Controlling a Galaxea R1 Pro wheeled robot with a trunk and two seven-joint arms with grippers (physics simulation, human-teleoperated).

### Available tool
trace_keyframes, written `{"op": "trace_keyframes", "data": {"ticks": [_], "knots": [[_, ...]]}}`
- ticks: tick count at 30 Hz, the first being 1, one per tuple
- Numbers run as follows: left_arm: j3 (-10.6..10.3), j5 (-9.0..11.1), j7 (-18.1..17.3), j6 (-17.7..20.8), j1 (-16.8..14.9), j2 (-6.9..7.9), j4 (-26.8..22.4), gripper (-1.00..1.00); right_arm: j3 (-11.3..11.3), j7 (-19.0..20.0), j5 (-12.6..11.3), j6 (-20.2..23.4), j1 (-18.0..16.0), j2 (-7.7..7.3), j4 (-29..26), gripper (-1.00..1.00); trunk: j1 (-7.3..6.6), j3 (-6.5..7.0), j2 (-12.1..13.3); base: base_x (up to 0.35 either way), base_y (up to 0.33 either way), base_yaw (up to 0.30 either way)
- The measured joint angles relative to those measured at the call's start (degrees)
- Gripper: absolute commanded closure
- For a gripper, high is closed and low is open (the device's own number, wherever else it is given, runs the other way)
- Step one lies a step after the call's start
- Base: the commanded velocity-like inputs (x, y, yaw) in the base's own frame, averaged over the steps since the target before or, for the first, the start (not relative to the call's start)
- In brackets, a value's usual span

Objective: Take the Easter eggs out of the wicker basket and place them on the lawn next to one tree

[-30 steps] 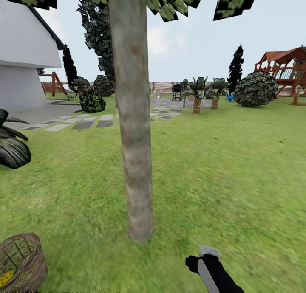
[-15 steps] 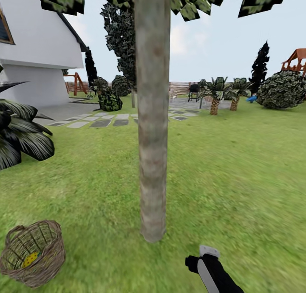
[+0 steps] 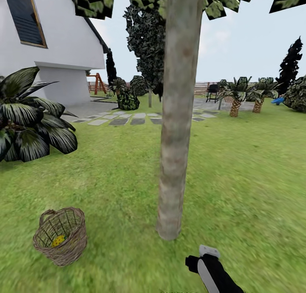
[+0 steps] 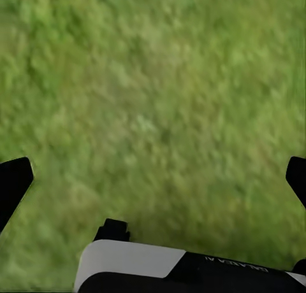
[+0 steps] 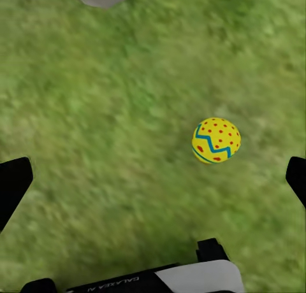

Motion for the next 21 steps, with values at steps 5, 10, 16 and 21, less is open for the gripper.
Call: {"op": "trace_keyframes", "data": {"ticks": [5, 10, 16, 21], "knots": [[0.0, 0.1, 0.0, 0.0, 0.0, 0.00, 0.0, -1.00, 0.0, 0.0, 0.1, 0.0, 0.0, 0.04, 0.0, -1.00, 0.00, 0.00, 0.0, -0.177, 0.260, 0.260], [0.0, 0.1, 0.0, 0.0, 0.0, 0.00, 0.0, -1.00, 0.1, 0.0, 0.1, -0.1, 0.0, 0.13, 0.0, -1.00, 0.00, 0.00, 0.0, -0.180, 0.268, 0.261], [0.0, 0.1, -0.1, 0.0, 0.0, 0.00, 0.0, -1.00, 0.1, 0.0, 0.1, -0.1, 0.0, 0.15, 0.0, -1.00, -0.01, 0.00, 0.0, -0.116, 0.291, 0.261], [0.0, 0.1, -0.1, 0.0, 0.0, 0.00, 0.0, -1.00, 0.1, 0.0, 0.1, -0.1, 0.0, 0.17, 0.0, -1.00, -0.01, 0.00, 0.0, -0.071, 0.296, 0.248]]}}
